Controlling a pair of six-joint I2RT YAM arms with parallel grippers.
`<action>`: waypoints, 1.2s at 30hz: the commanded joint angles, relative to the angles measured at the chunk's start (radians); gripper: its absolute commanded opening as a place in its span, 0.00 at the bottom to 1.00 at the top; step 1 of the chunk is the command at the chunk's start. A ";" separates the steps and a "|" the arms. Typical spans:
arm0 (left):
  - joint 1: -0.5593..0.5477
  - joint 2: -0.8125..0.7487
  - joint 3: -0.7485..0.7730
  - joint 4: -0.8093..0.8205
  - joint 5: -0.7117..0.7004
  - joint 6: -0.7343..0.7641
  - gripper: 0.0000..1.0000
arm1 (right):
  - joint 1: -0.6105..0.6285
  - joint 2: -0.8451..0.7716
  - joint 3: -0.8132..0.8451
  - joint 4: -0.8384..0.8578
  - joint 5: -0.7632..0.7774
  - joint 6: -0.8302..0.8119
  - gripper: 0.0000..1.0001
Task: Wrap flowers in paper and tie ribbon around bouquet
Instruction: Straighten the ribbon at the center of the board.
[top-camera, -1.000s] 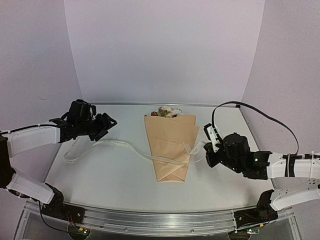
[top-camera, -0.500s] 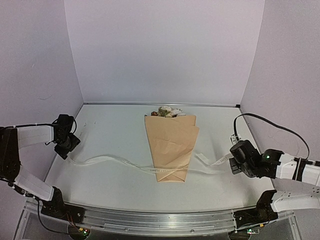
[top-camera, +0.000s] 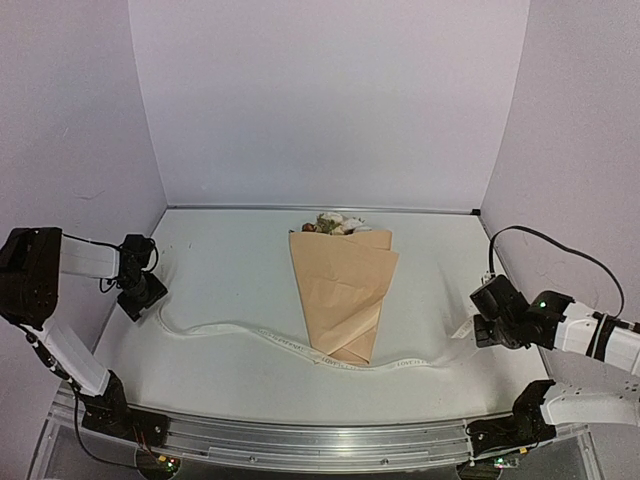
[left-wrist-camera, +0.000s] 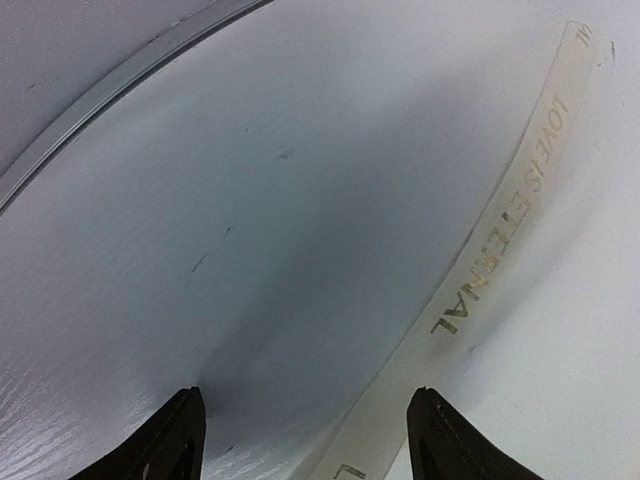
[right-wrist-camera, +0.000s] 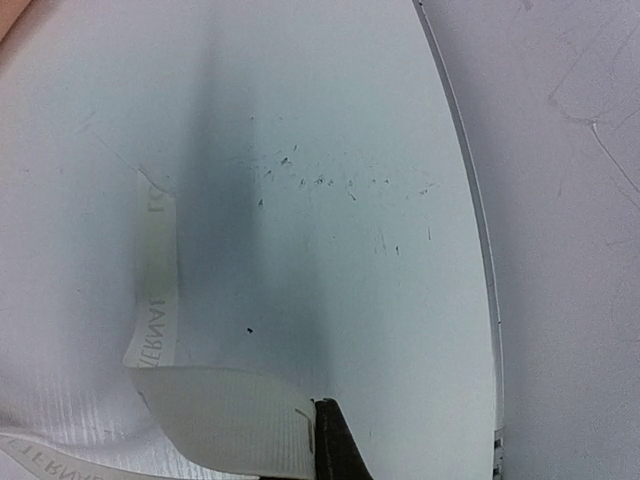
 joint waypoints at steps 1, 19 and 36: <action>-0.004 -0.010 0.012 0.048 0.075 0.043 0.71 | -0.015 0.000 0.027 -0.027 -0.003 0.037 0.00; -0.130 0.045 0.057 -0.137 -0.089 -0.003 0.23 | -0.102 0.006 0.058 -0.065 -0.065 0.096 0.00; -0.069 -0.298 -0.210 -0.075 -0.036 -0.334 0.00 | -0.344 0.219 0.281 -0.304 -0.189 0.202 0.00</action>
